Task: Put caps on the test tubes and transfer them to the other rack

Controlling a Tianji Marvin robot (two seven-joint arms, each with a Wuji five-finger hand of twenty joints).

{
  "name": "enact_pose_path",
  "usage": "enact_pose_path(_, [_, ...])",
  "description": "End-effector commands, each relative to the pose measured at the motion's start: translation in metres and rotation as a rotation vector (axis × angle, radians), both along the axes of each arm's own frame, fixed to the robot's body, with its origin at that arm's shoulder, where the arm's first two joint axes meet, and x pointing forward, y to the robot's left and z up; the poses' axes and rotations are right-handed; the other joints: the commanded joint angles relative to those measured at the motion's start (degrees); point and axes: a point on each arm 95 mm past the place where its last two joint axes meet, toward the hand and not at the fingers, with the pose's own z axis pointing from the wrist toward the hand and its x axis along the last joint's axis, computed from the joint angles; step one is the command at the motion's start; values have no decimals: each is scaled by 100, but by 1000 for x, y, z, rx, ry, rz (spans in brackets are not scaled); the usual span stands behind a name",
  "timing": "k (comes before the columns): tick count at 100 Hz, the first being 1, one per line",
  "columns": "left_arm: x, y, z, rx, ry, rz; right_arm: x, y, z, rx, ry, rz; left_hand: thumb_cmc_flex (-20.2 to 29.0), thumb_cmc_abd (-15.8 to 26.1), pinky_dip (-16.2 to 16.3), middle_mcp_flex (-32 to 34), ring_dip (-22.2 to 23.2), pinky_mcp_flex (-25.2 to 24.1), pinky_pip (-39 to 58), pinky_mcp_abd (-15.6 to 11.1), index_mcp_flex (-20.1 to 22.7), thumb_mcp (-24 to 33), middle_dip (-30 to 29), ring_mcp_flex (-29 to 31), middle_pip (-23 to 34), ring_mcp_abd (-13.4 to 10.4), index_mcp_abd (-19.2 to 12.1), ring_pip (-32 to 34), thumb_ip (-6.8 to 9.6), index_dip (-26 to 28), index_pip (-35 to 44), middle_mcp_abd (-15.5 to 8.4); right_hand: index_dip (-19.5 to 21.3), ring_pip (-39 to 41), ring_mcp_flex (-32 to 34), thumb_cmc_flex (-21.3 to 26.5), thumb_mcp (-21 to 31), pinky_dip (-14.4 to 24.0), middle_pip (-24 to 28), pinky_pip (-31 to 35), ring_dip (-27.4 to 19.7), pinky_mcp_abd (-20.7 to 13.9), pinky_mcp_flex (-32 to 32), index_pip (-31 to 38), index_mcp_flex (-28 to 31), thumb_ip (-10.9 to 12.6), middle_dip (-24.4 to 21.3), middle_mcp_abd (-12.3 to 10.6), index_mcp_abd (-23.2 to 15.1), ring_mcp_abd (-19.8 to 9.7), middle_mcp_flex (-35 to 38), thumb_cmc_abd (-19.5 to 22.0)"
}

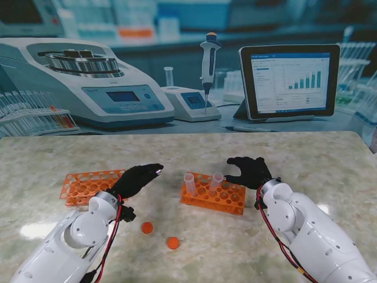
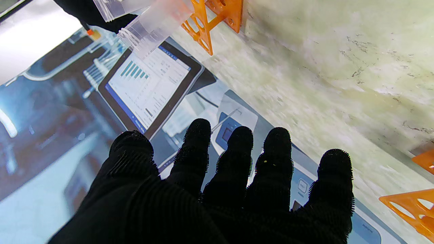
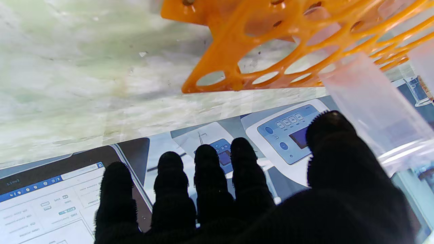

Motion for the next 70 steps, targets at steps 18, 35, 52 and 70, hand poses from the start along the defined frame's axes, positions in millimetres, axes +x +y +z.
enact_pose_path(18, [0,-1,0,2,3,-3,-14,2,-3,-9,20,35,-97,145,-22,-131,-64,-71,-220,-165,-8,-97,-132,-173,-15,-170,-11,-73,33,-40,-65,-152,-33,-12,-155,3,-88,-127,-29,-32,-24,3,-101,26,-170,49,-46,-9,33,-46,-154,-203])
enact_pose_path(35, [0,0,1,4,3,-4,-16,8,-2,-2,10,57,-96,143,-23,-132,-65,-78,-231,-166,-13,-96,-131,-179,-12,-175,-10,-75,33,-41,-68,-153,-45,-17,-174,-88,-43,-133,-38,-41,-22,5,-108,0,-182,46,-50,19,61,-39,-186,-264])
enact_pose_path(52, [0,0,1,5,4,-6,-15,15,-3,10,11,69,-98,143,-25,-138,-65,-85,-242,-170,-14,-97,-132,-182,-13,-177,-14,-75,34,-41,-68,-148,-57,-20,-192,-166,12,-137,-56,-49,-21,-1,-121,-34,-224,38,-58,43,90,-37,-236,-298])
enact_pose_path(70, [-1,1,1,4,5,-6,-12,24,-7,19,2,74,-96,142,-26,-145,-66,-88,-255,-165,-14,-94,-132,-191,-12,-170,-11,-78,34,-40,-67,-151,-52,4,-131,-134,98,-132,-41,-35,-13,12,-86,-20,-169,31,-55,43,82,-29,-188,-377])
